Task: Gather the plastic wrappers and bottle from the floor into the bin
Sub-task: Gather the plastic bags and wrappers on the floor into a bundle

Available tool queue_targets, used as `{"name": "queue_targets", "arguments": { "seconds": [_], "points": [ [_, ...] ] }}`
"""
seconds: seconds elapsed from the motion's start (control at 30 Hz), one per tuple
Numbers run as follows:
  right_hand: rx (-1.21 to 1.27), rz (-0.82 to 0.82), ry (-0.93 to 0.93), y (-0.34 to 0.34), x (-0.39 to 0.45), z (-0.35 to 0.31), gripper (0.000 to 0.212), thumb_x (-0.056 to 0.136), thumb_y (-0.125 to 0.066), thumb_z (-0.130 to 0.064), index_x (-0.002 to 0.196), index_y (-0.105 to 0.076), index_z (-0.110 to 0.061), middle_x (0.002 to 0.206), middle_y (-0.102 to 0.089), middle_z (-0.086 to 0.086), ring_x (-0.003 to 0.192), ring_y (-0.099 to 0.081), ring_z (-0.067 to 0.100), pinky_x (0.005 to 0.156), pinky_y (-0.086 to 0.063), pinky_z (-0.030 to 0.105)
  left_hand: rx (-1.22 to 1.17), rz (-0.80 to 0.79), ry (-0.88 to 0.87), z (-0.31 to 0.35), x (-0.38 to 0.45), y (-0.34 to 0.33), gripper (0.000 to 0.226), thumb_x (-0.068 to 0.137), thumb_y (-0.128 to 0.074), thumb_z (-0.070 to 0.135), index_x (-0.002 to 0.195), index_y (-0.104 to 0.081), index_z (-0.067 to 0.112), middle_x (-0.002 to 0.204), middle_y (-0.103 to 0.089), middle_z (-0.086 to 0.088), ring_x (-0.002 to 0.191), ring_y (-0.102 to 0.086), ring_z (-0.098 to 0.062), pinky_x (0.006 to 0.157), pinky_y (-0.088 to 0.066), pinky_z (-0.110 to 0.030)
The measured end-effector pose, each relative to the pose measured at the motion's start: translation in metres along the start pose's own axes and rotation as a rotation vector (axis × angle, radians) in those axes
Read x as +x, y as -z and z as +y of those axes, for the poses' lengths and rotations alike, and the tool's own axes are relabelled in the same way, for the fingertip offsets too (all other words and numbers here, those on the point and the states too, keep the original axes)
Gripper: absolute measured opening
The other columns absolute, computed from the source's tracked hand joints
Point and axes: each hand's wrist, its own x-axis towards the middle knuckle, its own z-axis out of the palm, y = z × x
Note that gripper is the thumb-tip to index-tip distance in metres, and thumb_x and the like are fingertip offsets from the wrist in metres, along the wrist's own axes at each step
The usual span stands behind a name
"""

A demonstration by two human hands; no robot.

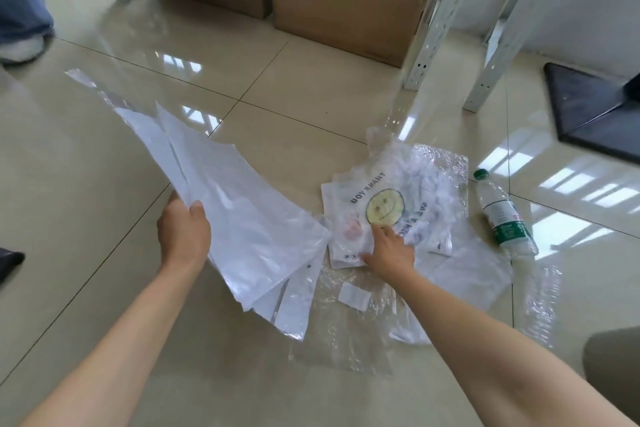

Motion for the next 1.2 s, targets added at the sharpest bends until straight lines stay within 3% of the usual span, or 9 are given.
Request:
{"name": "queue_targets", "arguments": {
  "seconds": [0.13,0.3,0.4,0.5,0.6,0.73,0.87,1.03,1.2],
  "points": [
    [-0.004,0.121,0.037,-0.004,0.007,0.013,0.039,0.094,-0.039,-0.005,0.125,-0.058,-0.019,0.128,-0.06,0.005,0.111,-0.06,0.031,0.077,-0.052,0.039,-0.004,-0.002,0.015,-0.002,-0.002,0.002,0.015,0.097,-0.04,0.008,0.083,-0.043,0.003,0.084,-0.053,-0.032,0.087,-0.054,-0.049,0.078,-0.047,-0.048],
    [0.312,0.266,0.082,0.019,0.001,-0.02,0.028,0.102,-0.034,-0.021,0.113,-0.058,-0.013,0.127,-0.062,0.013,0.106,-0.061,0.034,0.083,-0.051,0.042,-0.038,0.003,0.026,-0.003,-0.006,-0.001,0.03,0.099,-0.039,0.01,0.095,-0.051,-0.017,0.1,-0.058,-0.037,0.092,-0.056,-0.05,0.079,-0.048,-0.049],
    [0.492,0.262,0.301,0.039,-0.018,-0.075,0.037,0.105,-0.034,-0.025,0.136,-0.05,-0.014,0.15,-0.045,0.009,0.131,-0.05,0.032,0.1,-0.044,0.041,-0.059,-0.003,0.015,0.004,-0.011,-0.002,0.038,0.099,-0.039,0.01,0.062,-0.042,0.004,0.059,-0.045,-0.014,0.061,-0.039,-0.037,0.054,-0.038,-0.036],
    [0.517,0.133,0.549,0.05,-0.043,-0.131,0.042,0.105,-0.037,-0.031,0.144,-0.046,-0.019,0.161,-0.029,-0.002,0.145,-0.033,0.021,0.112,-0.032,0.037,-0.111,-0.04,0.038,0.009,-0.012,-0.002,0.042,0.099,-0.04,0.01,0.058,-0.031,0.019,0.057,-0.033,0.006,0.052,-0.033,-0.014,0.049,-0.029,-0.03],
    [0.733,-0.089,0.658,0.048,-0.066,-0.169,0.051,0.1,-0.033,-0.054,0.137,-0.055,-0.026,0.152,-0.044,-0.007,0.139,-0.04,0.011,0.109,-0.032,0.025,-0.261,-0.072,0.127,0.006,-0.009,0.0,0.032,0.096,-0.04,0.009,0.065,-0.04,0.01,0.061,-0.039,0.004,0.06,-0.037,-0.019,0.056,-0.032,-0.031],
    [0.94,-0.132,0.617,0.037,-0.071,-0.19,0.042,0.101,-0.045,-0.038,0.14,-0.053,-0.024,0.142,-0.056,-0.009,0.133,-0.049,0.007,0.11,-0.04,0.028,-0.373,-0.08,0.165,0.006,-0.01,0.005,0.049,0.097,-0.045,0.044,0.055,-0.039,0.021,0.05,-0.04,0.013,0.048,-0.041,-0.007,0.051,-0.036,-0.021],
    [0.911,-0.119,0.624,0.027,-0.067,-0.199,0.08,0.088,-0.071,-0.03,0.154,-0.024,-0.031,0.146,-0.052,-0.005,0.133,-0.048,0.01,0.108,-0.044,0.035,-0.322,-0.12,0.136,-0.001,-0.009,0.006,0.018,0.085,-0.067,0.029,0.073,-0.071,0.016,0.07,-0.072,0.004,0.066,-0.067,-0.011,0.063,-0.051,-0.023],
    [0.866,-0.145,0.582,0.019,-0.057,-0.181,0.084,0.084,-0.068,-0.05,0.153,-0.022,-0.034,0.147,-0.05,-0.007,0.129,-0.051,0.009,0.097,-0.042,0.018,-0.152,-0.018,0.166,-0.006,-0.004,0.001,0.021,0.085,-0.061,0.007,0.068,-0.051,0.014,0.06,-0.05,0.008,0.06,-0.05,-0.018,0.059,-0.039,-0.026],
    [0.465,0.193,0.126,0.01,-0.014,-0.092,0.061,0.096,-0.055,-0.034,0.149,-0.033,-0.014,0.149,-0.044,0.009,0.135,-0.045,0.028,0.104,-0.04,0.04,-0.031,0.002,0.103,-0.008,-0.001,-0.002,0.043,0.085,-0.057,0.003,0.056,-0.028,0.016,0.054,-0.031,0.005,0.048,-0.028,-0.016,0.045,-0.023,-0.025]
  ]
}}
